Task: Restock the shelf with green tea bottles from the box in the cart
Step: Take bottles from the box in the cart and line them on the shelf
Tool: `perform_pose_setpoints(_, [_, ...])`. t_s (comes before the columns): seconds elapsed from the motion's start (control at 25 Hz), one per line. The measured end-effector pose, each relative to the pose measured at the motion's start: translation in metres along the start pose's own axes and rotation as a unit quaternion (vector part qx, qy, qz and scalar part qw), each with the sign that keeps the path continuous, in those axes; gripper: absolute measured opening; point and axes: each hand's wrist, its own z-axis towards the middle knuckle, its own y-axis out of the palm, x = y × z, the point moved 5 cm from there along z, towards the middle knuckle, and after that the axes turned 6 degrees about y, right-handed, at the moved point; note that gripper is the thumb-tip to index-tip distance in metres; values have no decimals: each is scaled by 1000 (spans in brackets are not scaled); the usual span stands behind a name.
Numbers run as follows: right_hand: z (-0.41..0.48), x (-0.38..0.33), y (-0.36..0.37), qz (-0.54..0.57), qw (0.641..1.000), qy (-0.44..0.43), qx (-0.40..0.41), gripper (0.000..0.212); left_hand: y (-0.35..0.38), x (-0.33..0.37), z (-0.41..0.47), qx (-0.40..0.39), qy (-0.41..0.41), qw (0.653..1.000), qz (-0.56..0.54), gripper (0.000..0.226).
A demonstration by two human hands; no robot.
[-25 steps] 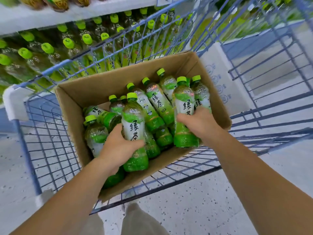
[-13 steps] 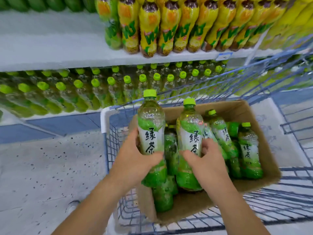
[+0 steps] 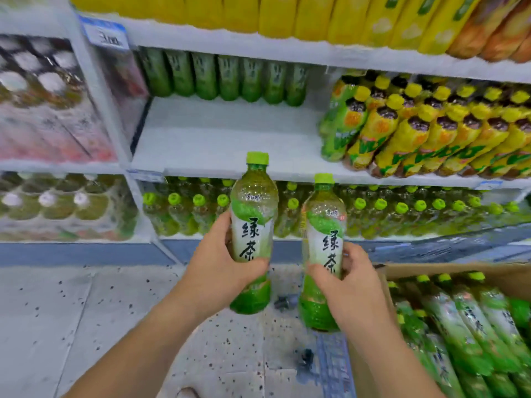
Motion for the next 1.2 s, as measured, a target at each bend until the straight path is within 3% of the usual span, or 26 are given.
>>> perform_pose_setpoints(0.2, [27,-51,99,24,999,-33,-32,32,-99,1,40,41,32,997,58,59])
perform_pose_setpoints(0.4, [85,-96,163,25,996,-73,-47,35,-153,-10,91,89,60,991,83,59])
perform_pose_setpoints(0.88, [214,-135,267,71,976,-201,-41,48,-217,-36,207,149,196,963,109,61])
perform_pose_setpoints(1.2, [275,-151,312,71,938,-338,-38,40,-242,-74,286,194,295,929,110,57])
